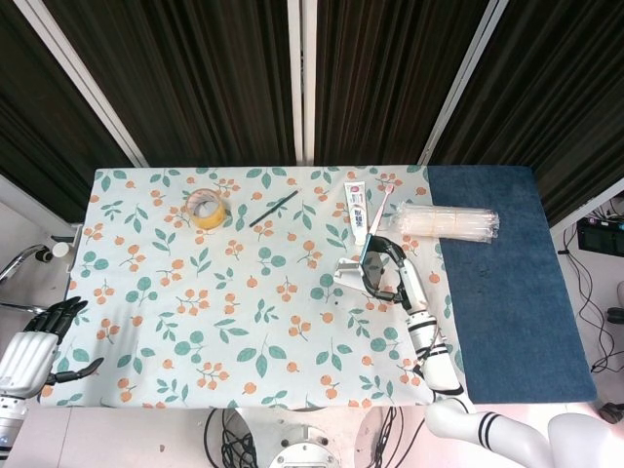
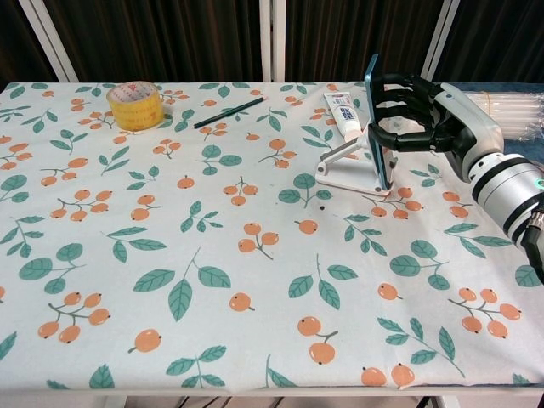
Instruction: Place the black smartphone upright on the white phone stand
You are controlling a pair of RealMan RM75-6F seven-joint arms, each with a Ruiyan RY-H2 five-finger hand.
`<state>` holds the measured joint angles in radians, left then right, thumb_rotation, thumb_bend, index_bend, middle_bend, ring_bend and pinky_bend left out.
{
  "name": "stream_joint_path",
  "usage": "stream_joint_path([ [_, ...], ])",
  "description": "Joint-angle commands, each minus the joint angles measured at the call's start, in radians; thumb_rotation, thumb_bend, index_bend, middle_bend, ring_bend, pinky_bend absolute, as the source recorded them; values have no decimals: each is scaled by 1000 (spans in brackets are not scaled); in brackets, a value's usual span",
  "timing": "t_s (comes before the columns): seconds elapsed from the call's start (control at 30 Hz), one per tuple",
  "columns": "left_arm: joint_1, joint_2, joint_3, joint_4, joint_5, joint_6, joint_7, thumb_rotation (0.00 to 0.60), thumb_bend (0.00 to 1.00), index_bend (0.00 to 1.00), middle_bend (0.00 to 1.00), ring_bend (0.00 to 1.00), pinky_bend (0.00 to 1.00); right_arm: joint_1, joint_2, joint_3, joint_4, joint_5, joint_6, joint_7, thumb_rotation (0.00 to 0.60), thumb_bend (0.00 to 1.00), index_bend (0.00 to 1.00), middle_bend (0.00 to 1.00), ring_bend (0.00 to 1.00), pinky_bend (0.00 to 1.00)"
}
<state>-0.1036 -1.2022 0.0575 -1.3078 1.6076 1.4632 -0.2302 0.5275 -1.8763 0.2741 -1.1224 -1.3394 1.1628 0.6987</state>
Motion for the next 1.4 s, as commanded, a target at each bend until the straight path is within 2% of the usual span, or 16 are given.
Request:
stream_joint_path([
  [0.03,1,0,0,0,0,0,0,325,152,97,72,105,218,0,-1,-2,4,-2,0,1,600,331,482,235,309,0],
  [1.2,2,-1,-1,4,-7,-7,-1,329,152,97,72,105,219,3,-2,2,18,3,-21,8,600,327,479,229,300,0],
  [1.27,2,-2,-1,4,-6,-7,-1,328,152,97,72,105,219,3,1,0,15,3,-25,1,600,311,445,222,277,0],
  [1.4,2,0,-1,3,-7,-7,-1,329,153,97,72,105,219,6,12,-7,4,3,-46,-6,600,253,273,190,194,0],
])
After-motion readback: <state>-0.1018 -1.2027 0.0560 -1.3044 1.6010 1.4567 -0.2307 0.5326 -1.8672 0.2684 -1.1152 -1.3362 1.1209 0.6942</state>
